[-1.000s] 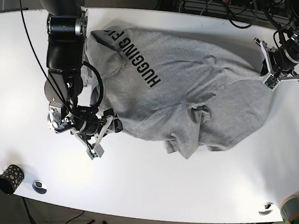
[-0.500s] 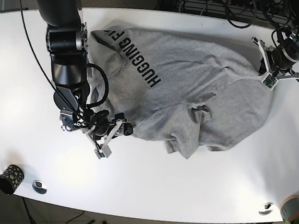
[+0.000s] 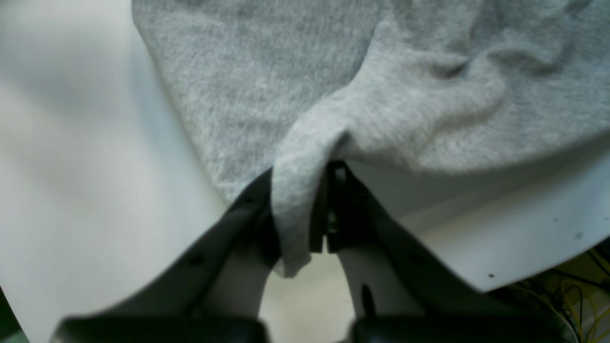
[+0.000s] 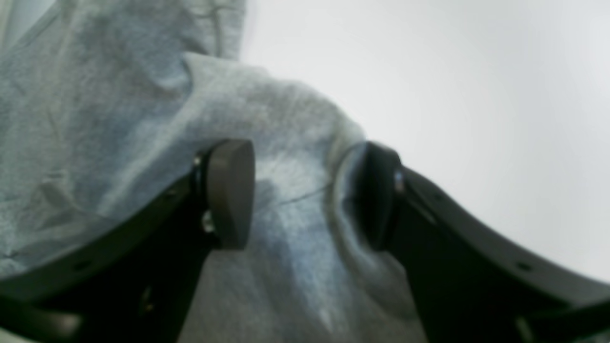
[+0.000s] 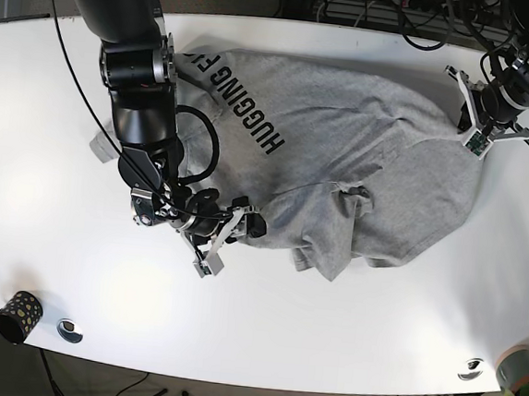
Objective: Fold the T-shirt properly
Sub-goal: 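Grasp another edge of the grey shirt with the right gripper, then lift the shirt with both grippers and pull it toward the robot, then lay the shirt flat by dragging both grippers across the table, then lift the shirt edge with both grippers and shake it out, then stretch the shirt between both grippers and lay it flat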
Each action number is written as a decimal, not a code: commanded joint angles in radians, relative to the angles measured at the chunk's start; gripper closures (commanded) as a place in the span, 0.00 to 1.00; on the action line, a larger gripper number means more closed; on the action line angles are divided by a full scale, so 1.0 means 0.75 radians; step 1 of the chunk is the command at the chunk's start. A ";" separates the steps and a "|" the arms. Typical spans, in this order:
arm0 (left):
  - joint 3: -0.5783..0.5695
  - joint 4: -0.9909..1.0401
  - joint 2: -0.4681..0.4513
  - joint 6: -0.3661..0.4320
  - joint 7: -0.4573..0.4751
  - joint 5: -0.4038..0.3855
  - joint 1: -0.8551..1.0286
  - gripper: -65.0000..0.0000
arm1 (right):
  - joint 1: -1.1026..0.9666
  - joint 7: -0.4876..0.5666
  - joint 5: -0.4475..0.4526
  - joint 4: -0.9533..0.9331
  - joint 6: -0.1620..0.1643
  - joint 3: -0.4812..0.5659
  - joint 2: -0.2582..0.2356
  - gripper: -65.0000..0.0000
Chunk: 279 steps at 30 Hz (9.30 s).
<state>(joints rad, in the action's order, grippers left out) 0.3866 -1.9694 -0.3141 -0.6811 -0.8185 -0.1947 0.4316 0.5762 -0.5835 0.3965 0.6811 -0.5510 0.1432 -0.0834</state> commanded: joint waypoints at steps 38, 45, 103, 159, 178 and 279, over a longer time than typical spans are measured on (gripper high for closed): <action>-0.220 -0.022 -0.020 0.005 -0.276 0.183 -0.476 0.99 | -0.426 -0.365 0.620 1.092 -0.072 -0.335 -0.473 1.00; -0.267 -0.018 -0.020 0.005 -0.323 0.183 -0.587 0.99 | -0.462 -0.391 0.626 1.096 -0.070 -0.292 -0.465 1.00; -0.140 0.088 -0.149 0.083 -0.197 0.181 -0.707 0.99 | -0.409 -0.516 0.628 1.184 -0.083 -0.378 -0.467 1.00; 0.007 0.092 -0.102 -0.023 -0.074 0.181 -0.169 1.00 | -0.530 -0.514 0.207 0.860 -0.081 -0.581 -0.268 0.41; 0.007 0.096 -0.100 -0.022 -0.072 0.181 -0.174 1.00 | -0.790 -0.494 0.207 0.979 -0.081 -0.583 -0.164 0.53; 0.085 0.207 0.056 0.130 -0.072 0.369 -0.634 1.00 | -0.493 -0.751 0.352 1.130 -0.078 -0.595 -0.407 1.00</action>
<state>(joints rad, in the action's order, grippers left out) 0.4408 -1.7763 -0.2569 -0.6014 -0.8894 0.0708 -0.0486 0.2058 -1.1721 0.6430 1.4841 -0.6079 -0.2821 -0.3763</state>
